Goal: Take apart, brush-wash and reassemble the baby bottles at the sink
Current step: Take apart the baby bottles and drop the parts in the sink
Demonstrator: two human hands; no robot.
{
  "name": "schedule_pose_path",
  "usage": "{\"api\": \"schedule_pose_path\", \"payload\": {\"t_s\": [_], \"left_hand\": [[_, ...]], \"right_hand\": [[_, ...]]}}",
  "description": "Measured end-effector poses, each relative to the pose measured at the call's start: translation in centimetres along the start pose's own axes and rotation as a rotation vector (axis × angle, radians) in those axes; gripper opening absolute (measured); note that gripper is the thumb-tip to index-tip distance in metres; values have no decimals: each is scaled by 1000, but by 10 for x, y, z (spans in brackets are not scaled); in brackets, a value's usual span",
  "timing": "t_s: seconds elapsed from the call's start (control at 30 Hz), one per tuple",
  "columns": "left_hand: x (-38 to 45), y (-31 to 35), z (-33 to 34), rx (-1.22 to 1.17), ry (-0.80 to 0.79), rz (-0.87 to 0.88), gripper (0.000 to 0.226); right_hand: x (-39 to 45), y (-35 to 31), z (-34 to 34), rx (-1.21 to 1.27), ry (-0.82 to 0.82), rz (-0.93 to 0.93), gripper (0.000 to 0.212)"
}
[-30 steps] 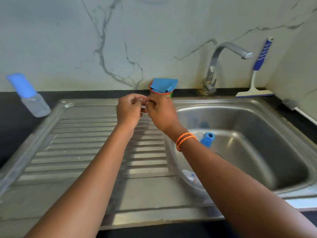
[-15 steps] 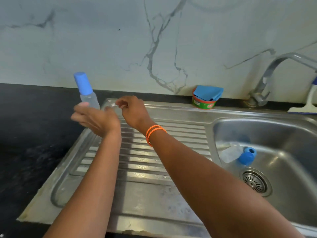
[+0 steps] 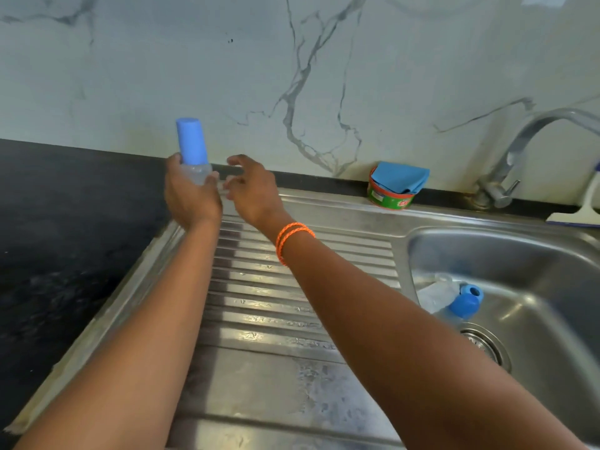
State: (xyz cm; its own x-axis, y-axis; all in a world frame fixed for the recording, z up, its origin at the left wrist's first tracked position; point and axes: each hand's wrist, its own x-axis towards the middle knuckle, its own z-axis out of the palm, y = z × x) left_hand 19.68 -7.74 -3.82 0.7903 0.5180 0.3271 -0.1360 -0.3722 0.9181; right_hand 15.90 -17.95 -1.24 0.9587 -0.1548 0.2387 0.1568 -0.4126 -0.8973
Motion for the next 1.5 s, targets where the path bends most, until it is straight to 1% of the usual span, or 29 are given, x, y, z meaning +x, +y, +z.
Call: {"api": "schedule_pose_path", "payload": {"t_s": [0.1, 0.2, 0.23, 0.33, 0.4, 0.47, 0.5, 0.63, 0.7, 0.8, 0.9, 0.97, 1.03, 1.13, 1.2, 1.27, 1.3, 1.33, 1.4, 1.5], "left_hand": [[-35, 8, 18, -70, -143, 134, 56], [-70, 16, 31, -52, -310, 268, 59], [-82, 22, 33, -54, -370, 298, 61], [-112, 44, 40, -97, -528, 387, 63], [-135, 58, 43, -152, -722, 390, 65], [-160, 68, 46, -180, -915, 383, 65], [-174, 72, 47, -177, -976, 393, 64], [-222, 93, 60, -211, -1117, 404, 60], [-245, 104, 66, -192, -1184, 400, 56], [-286, 112, 67, -208, -1201, 422, 52], [-315, 114, 69, -150, -1134, 590, 57], [-318, 114, 71, -81, -1110, 705, 60], [-316, 113, 71, -64, -1103, 768, 61], [-308, 109, 72, -88, -1090, 799, 62], [-301, 106, 76, -98, -1075, 805, 62], [-297, 105, 78, -117, -1074, 773, 61], [-296, 103, 78, -122, -1079, 760, 60], [-297, 102, 77, -121, -1083, 759, 59], [-300, 101, 76, -108, -1080, 768, 59], [-301, 106, 75, -113, -1071, 733, 64]], "right_hand": [[3, 10, -34, 94, 86, 35, 41], [-9, 22, -80, 75, 176, 28, 54], [-18, 27, -97, 66, 197, 23, 54], [-49, 43, -154, 75, 196, 34, 40], [-73, 50, -192, 109, 186, 56, 33], [-97, 55, -226, 117, 204, 89, 35], [-109, 58, -242, 109, 215, 107, 38], [-157, 69, -300, 109, 229, 160, 41], [-177, 79, -324, 99, 244, 180, 49], [-202, 91, -357, 73, 226, 181, 50], [-224, 105, -378, 71, 177, 157, 44], [-234, 114, -385, 162, 133, 133, 41], [-238, 116, -387, 191, 91, 99, 42], [-235, 113, -387, 133, 54, 46, 46], [-233, 111, -383, 145, 70, 41, 49], [-231, 111, -378, 199, 83, 97, 50], [-230, 112, -374, 216, 91, 139, 46], [-229, 111, -371, 214, 98, 178, 42], [-225, 111, -365, 165, 125, 225, 44], [-221, 113, -365, 119, 182, 197, 48]]}}
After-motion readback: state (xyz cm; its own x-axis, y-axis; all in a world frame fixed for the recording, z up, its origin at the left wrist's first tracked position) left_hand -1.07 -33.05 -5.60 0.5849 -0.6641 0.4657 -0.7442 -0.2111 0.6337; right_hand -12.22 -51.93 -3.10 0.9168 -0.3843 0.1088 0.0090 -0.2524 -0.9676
